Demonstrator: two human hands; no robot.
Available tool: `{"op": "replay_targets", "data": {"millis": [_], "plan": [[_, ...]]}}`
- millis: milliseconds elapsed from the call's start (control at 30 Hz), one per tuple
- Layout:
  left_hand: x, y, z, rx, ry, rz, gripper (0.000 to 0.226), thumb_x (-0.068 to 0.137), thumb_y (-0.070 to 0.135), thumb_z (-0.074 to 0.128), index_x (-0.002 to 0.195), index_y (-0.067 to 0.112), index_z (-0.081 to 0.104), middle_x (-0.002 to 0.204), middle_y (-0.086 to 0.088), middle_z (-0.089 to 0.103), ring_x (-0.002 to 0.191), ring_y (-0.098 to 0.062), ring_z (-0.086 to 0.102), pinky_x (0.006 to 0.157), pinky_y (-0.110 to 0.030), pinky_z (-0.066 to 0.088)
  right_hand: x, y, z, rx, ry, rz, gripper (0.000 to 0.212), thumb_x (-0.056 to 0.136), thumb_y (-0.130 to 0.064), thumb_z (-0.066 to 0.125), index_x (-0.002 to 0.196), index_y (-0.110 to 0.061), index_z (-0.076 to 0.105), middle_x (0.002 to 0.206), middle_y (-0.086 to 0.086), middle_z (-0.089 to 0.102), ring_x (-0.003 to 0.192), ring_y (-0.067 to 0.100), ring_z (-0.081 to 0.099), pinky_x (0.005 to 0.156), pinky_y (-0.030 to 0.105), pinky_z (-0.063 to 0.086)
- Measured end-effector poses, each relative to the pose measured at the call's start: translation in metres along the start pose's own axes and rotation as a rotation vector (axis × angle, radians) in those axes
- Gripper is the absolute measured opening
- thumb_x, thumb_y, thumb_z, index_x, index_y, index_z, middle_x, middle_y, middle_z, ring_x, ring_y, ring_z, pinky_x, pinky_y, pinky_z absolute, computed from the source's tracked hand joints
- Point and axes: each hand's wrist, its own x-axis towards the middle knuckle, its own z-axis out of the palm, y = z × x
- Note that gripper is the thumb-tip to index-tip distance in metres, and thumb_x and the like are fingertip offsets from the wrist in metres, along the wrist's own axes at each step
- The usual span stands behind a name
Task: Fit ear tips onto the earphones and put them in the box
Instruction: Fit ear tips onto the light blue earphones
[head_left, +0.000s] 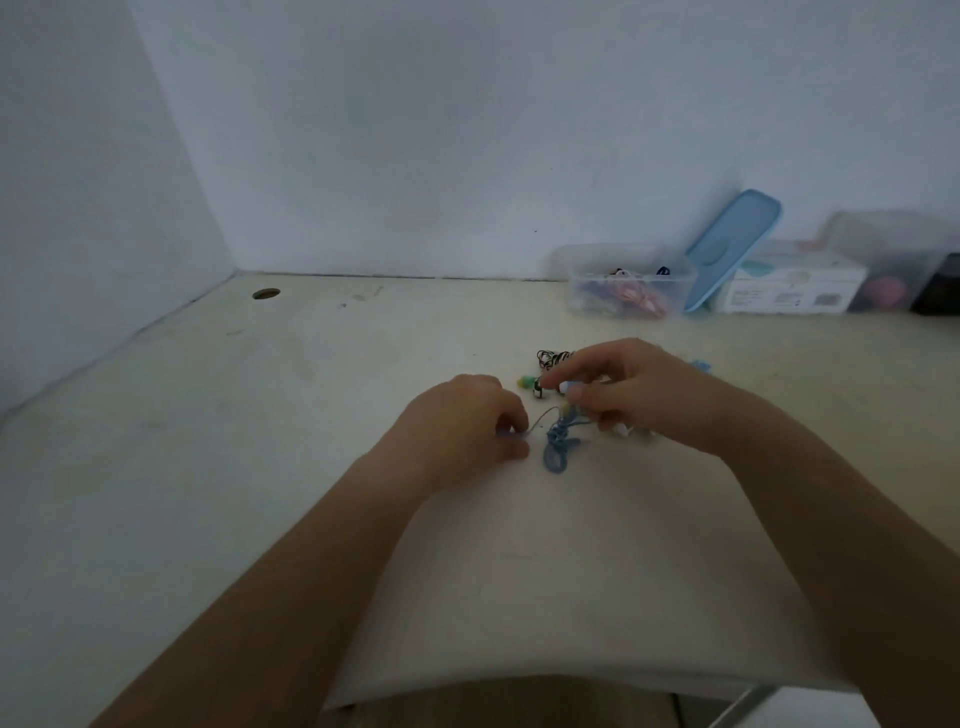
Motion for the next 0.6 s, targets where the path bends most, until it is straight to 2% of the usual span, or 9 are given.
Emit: {"op": "replay_targets", "data": {"millis": [67, 167, 300, 400, 500, 600], "plan": [[0.001, 0.002, 0.003, 0.001, 0.018, 0.014, 0.022, 0.087, 0.041, 0.068, 0.106, 0.032, 0.071, 0.1, 0.008, 0.06, 0.083, -0.009, 0.052, 0.076, -0.026, 0.045, -0.008, 0.004, 0.0, -0.043, 0.022, -0.022, 0.013, 0.093, -0.011, 0.066, 0.103, -0.015, 0.075, 0.083, 0.007, 0.06, 0.059, 0.004, 0.058, 0.058, 0.019, 0.05], [0.0, 0.004, 0.004, -0.071, 0.056, 0.043, 0.019, 0.086, 0.037, 0.071, 0.101, 0.028, 0.073, 0.088, 0.014, 0.06, 0.072, -0.002, 0.053, 0.071, -0.019, 0.042, -0.019, 0.009, -0.006, -0.012, 0.081, -0.04, 0.012, 0.087, -0.007, 0.073, 0.097, -0.013, 0.074, 0.082, 0.006, 0.063, 0.07, 0.013, 0.063, 0.068, 0.031, 0.058], [0.003, 0.014, 0.0, -0.347, 0.177, 0.023, 0.015, 0.08, 0.028, 0.081, 0.091, 0.021, 0.073, 0.078, 0.015, 0.067, 0.062, 0.0, 0.063, 0.065, -0.013, 0.051, -0.03, 0.007, -0.017, 0.101, 0.168, -0.043, 0.016, 0.085, -0.001, 0.074, 0.098, -0.01, 0.073, 0.081, 0.009, 0.065, 0.067, 0.014, 0.063, 0.061, 0.022, 0.053], [0.011, 0.026, -0.008, -0.634, 0.203, -0.027, 0.007, 0.087, 0.018, 0.074, 0.094, 0.017, 0.071, 0.082, 0.005, 0.072, 0.06, -0.009, 0.069, 0.059, -0.02, 0.055, -0.032, -0.002, -0.028, 0.271, 0.208, -0.018, 0.02, 0.085, -0.005, 0.075, 0.104, -0.012, 0.074, 0.089, 0.012, 0.068, 0.077, 0.02, 0.068, 0.072, 0.028, 0.059], [0.026, 0.033, -0.019, -0.657, 0.248, -0.035, 0.008, 0.094, 0.019, 0.064, 0.102, 0.019, 0.066, 0.089, 0.005, 0.068, 0.064, -0.009, 0.069, 0.059, -0.021, 0.055, -0.028, -0.017, -0.043, 0.354, 0.269, -0.016, 0.019, 0.088, -0.012, 0.072, 0.107, -0.012, 0.073, 0.085, 0.007, 0.069, 0.073, 0.014, 0.067, 0.068, 0.025, 0.058], [0.049, 0.043, -0.038, -0.725, 0.332, -0.013, 0.007, 0.095, 0.02, 0.064, 0.099, 0.017, 0.067, 0.094, 0.002, 0.067, 0.065, -0.01, 0.07, 0.059, -0.021, 0.056, -0.017, -0.033, -0.063, 0.389, 0.38, -0.028, 0.019, 0.087, -0.013, 0.074, 0.105, -0.009, 0.073, 0.086, 0.008, 0.07, 0.07, 0.015, 0.066, 0.066, 0.026, 0.059]]}}
